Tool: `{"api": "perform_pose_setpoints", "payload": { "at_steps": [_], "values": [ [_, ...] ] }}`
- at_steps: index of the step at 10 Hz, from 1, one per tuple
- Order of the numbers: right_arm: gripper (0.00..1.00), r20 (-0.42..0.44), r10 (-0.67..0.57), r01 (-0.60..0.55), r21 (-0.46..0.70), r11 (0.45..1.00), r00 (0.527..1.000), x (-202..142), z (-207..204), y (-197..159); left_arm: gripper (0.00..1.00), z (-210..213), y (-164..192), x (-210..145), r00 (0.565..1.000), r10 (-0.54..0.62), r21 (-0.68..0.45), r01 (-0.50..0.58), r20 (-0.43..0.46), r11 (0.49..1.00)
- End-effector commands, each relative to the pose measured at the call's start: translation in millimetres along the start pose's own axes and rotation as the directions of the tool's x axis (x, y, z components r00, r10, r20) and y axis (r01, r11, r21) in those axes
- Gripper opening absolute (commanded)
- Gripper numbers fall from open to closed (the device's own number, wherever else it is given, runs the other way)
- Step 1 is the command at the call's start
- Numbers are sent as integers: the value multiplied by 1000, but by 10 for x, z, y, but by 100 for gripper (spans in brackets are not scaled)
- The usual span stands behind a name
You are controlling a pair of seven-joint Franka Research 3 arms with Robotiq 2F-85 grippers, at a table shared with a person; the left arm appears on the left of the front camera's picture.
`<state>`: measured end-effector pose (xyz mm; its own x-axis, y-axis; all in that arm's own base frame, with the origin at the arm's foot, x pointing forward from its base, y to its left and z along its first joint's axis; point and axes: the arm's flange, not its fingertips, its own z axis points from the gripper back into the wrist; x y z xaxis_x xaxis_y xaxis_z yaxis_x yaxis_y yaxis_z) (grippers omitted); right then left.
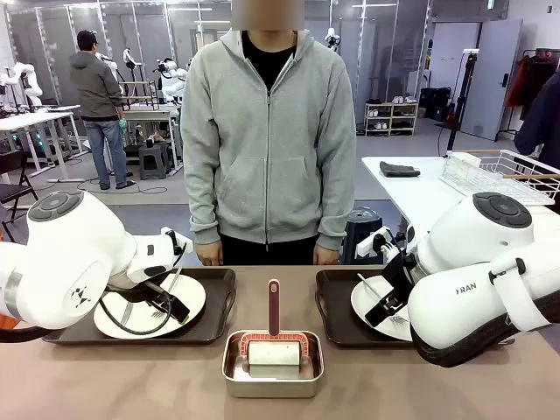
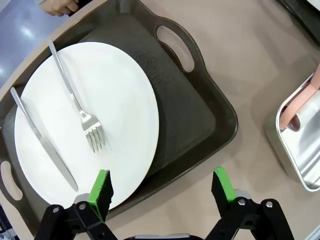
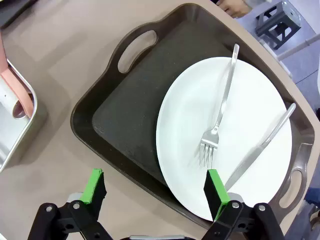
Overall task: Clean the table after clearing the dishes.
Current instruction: When the left (or right) Handle tray is removed, use the left hand (or right hand) to clean the left (or right) side of the table with the Lint Roller.
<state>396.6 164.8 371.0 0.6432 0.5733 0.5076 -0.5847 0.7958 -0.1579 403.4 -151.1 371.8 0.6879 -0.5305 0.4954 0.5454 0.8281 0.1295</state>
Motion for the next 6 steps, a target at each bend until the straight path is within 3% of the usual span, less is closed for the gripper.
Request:
{"api": "perform_pose_setpoints", "payload": {
  "at_steps": [1,6],
  "values": [
    [100,0,0,0,0,1000,1000,0,0,0,100,0,-2,0,1000,0,0,0,0,1000],
    [100,0,0,0,0,1000,1000,0,0,0,100,0,-2,0,1000,0,0,0,0,1000]
  ]
}}
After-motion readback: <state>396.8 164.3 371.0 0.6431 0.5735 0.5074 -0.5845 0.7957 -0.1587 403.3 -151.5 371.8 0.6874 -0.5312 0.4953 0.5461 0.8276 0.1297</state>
